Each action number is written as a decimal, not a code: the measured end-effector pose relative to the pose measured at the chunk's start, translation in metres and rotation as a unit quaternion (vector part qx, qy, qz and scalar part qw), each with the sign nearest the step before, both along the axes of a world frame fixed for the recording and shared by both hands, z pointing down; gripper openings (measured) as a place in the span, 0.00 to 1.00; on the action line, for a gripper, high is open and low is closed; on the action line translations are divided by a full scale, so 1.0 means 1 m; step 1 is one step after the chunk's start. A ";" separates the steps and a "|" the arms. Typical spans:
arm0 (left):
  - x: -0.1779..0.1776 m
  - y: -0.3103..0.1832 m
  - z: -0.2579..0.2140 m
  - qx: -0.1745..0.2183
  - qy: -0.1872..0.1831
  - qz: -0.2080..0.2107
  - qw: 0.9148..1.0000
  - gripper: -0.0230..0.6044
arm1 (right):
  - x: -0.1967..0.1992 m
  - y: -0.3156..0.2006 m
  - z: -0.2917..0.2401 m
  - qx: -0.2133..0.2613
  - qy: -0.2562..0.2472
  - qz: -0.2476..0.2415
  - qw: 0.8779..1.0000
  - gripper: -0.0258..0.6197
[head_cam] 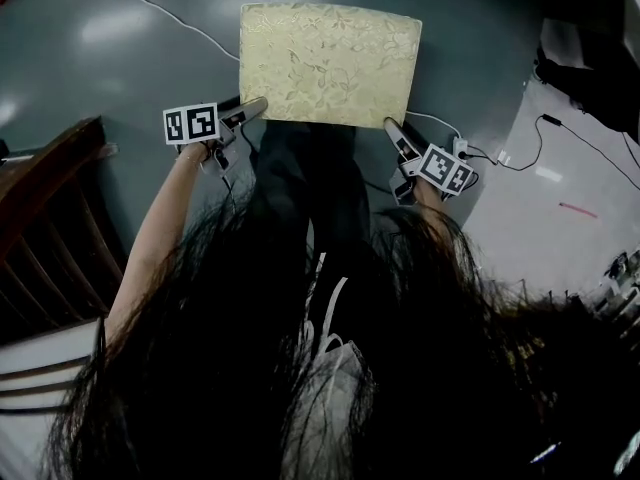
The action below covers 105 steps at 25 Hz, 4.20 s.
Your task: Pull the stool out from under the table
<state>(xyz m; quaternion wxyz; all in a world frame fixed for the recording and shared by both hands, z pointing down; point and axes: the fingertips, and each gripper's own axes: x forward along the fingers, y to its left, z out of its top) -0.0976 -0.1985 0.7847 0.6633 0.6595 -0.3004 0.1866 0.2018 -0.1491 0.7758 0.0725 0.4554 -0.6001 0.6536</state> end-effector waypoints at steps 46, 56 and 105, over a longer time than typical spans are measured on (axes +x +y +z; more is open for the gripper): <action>0.123 -0.057 -0.423 0.337 0.031 0.056 0.939 0.45 | -0.058 -0.081 -0.377 0.230 0.067 -0.117 0.964 0.35; 0.048 -0.026 -0.463 0.374 0.083 0.095 0.919 0.32 | -0.157 -0.050 -0.411 0.259 0.095 -0.083 0.958 0.24; 0.016 0.209 -0.530 0.421 0.099 0.101 0.896 0.28 | -0.225 0.193 -0.494 0.346 0.134 -0.147 0.917 0.13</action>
